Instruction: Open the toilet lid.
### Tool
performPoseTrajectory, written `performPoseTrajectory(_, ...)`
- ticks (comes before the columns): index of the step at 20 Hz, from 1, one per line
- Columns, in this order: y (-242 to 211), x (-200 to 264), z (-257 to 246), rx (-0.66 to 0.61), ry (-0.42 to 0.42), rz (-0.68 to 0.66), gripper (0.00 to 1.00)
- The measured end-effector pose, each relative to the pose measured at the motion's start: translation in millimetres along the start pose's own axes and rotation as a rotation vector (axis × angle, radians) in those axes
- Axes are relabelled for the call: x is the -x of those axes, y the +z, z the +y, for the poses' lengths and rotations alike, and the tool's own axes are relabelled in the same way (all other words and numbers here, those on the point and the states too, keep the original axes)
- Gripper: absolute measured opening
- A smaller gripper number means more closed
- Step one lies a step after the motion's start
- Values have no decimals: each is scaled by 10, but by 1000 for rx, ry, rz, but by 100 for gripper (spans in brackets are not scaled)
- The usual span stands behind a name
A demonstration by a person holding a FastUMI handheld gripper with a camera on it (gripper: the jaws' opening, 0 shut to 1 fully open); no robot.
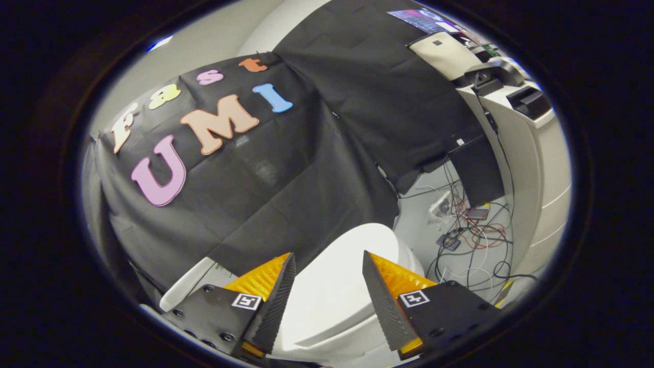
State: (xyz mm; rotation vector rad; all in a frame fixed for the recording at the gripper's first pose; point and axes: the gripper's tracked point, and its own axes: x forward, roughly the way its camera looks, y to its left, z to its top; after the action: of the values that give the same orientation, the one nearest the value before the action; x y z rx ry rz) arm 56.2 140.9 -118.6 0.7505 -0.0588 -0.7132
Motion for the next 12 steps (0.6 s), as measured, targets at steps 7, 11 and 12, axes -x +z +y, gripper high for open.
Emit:
performPoseTrajectory(7, -436, -140, -411, -175, -79, 66, 83)
performPoseTrajectory(11, -768, -218, -745, -261, -157, 125, 83)
performPoseTrajectory(12, -839, -231, -813, -282, -174, 139, 83)
